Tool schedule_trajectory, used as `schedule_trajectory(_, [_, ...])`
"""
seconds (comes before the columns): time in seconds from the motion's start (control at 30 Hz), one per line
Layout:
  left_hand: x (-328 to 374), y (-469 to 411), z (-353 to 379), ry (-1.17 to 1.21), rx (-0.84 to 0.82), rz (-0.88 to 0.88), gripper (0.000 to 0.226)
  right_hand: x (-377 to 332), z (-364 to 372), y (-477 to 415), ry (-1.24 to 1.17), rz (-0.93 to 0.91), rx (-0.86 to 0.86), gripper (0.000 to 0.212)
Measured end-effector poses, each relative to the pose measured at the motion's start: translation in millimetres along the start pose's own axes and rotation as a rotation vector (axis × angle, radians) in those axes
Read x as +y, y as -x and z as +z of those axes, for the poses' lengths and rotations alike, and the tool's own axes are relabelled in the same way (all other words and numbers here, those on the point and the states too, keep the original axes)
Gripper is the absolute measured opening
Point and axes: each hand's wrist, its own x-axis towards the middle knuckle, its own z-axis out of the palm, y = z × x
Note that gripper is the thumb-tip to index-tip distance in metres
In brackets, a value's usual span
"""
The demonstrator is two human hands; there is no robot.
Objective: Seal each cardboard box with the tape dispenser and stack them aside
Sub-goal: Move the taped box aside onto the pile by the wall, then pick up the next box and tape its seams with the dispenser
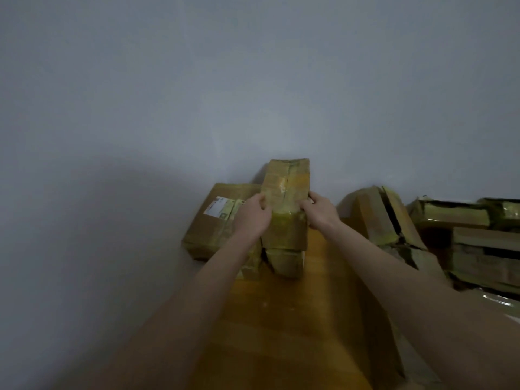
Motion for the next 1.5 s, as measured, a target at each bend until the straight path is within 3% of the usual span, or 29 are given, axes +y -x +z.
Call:
schedule_trajectory(0.1, [9.6, 4.9, -1.3, -0.085, 0.007, 0.021, 0.045, 3.0, 0.4, 5.1, 0.004, -0.022, -0.005, 0.055])
schedule_trajectory(0.3, [38.0, 8.4, 3.5, -0.317, 0.172, 0.2, 0.041, 7.6, -15.9, 20.6, 0.083, -0.053, 0.13, 0.065])
schedule_trajectory(0.47, [68.1, 25.3, 33.0, -0.327, 0.255, 0.423, 0.036, 33.6, -58.0, 38.0, 0.309, -0.015, 0.2, 0.059])
schedule_trajectory(0.6, [99.4, 44.7, 69.8, -0.285, 0.21, 0.509, 0.034, 58.6, -98.8, 55.0, 0.401, -0.005, 0.27, 0.051])
schedule_trajectory(0.9, [196.7, 105.6, 182.6, -0.303, 0.088, 0.485, 0.036, 155.1, -214.2, 89.0, 0.364, -0.027, 0.243, 0.045])
schedule_trajectory(1.17, [268.5, 192.5, 297.8, -0.187, -0.121, 0.273, 0.046, 275.3, -323.1, 133.6, 0.323, 0.054, 0.229, 0.047])
schedule_trajectory(1.3, [269.0, 206.8, 321.2, -0.178, -0.153, 0.138, 0.059, 312.9, -348.4, 140.1, 0.163, 0.196, 0.265, 0.058])
schedule_trajectory(1.5, [261.8, 179.6, 334.2, -0.199, -0.11, 0.004, 0.069, 343.5, -364.6, 118.5, -0.208, 0.355, 0.226, 0.096])
